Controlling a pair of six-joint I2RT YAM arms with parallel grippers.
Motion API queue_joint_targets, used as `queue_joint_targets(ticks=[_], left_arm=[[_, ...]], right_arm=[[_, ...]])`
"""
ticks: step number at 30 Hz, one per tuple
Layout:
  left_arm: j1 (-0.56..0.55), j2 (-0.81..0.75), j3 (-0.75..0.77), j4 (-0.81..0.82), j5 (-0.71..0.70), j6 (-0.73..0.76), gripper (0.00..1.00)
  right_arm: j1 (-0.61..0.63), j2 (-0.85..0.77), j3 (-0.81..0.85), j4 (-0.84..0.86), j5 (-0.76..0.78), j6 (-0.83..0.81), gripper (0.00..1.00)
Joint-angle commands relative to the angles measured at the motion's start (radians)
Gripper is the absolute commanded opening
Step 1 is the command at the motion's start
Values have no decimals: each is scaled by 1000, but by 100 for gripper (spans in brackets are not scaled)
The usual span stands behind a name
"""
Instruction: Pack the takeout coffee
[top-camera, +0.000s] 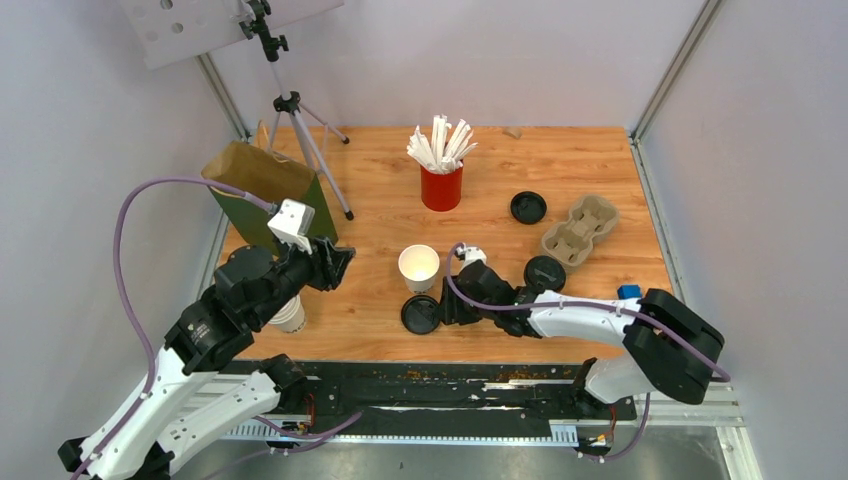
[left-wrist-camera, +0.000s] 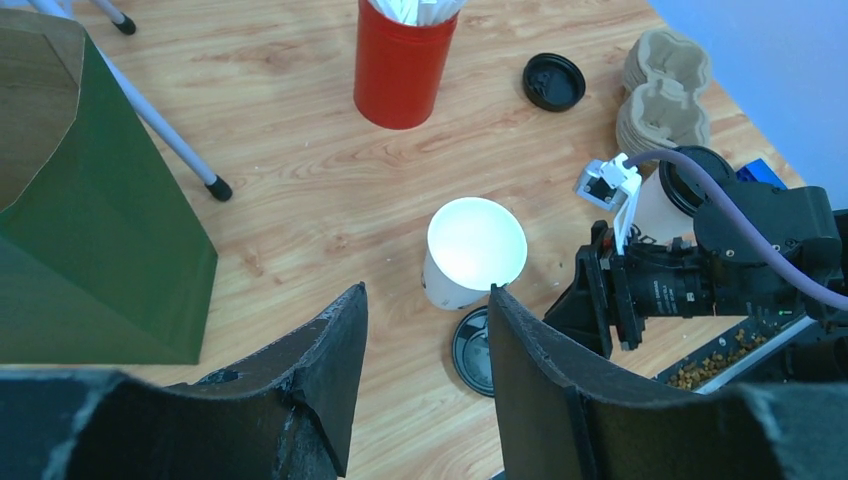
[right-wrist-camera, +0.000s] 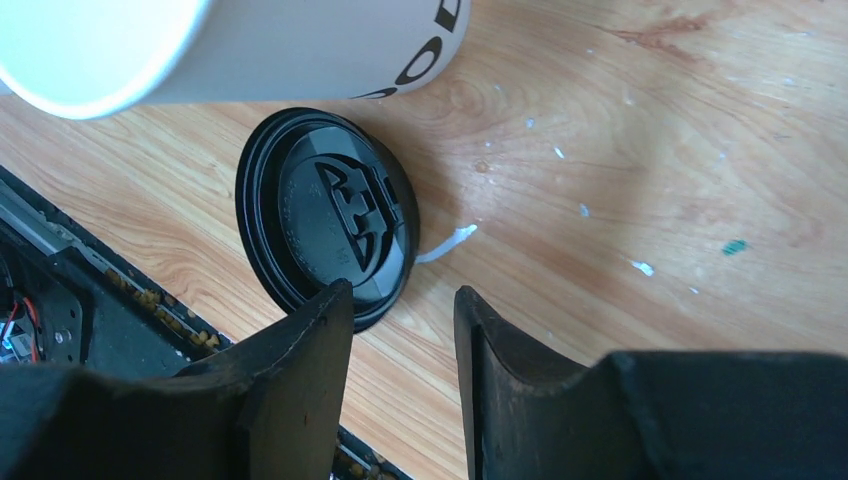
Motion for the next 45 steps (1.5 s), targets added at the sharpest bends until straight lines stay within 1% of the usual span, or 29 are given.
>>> queue_joint_targets(ticks=[1,5,9,12,17,23,25,27,30,33,36,39,41,45], left_arm=[[3,-10,-14,28,-19,-4,55],[3,-16,-22,29,-19,-10,54],[3,-23,-23,29,-24,-12,54],[3,-27,-21,23,-29,-10,54],[2,-26,-18,20,-19,-5,53],[3,-20,8,17,15,14,53],[2,-20,18,16,27,21,56],[3,-19,29,26,51,41,61],[2,-24,36,69,137,93,69],[3,-41,22,159,279,158,78],[3,-61,-3,240,404,231,83],[3,-85,-30,302,512,321,85],[3,-108,-53,345,599,408,86],[3,-153,-108,439,739,517,90]], right_arm=[[19,36,16,118,13,35,42],[27,79,29,110,27,38,39],[32,109,38,100,36,37,32],[36,114,48,82,50,28,22],[37,74,56,41,48,9,1],[37,-71,39,-45,26,-16,0],[37,-126,44,-86,15,-26,0],[37,-193,48,-128,3,-28,0],[37,-298,51,-161,-31,-23,0],[37,-389,69,-165,-79,-17,0],[37,-451,99,-153,-103,-9,0],[36,-478,132,-96,-139,7,0],[34,-492,146,-42,-163,33,0],[30,-506,155,131,-242,89,0]])
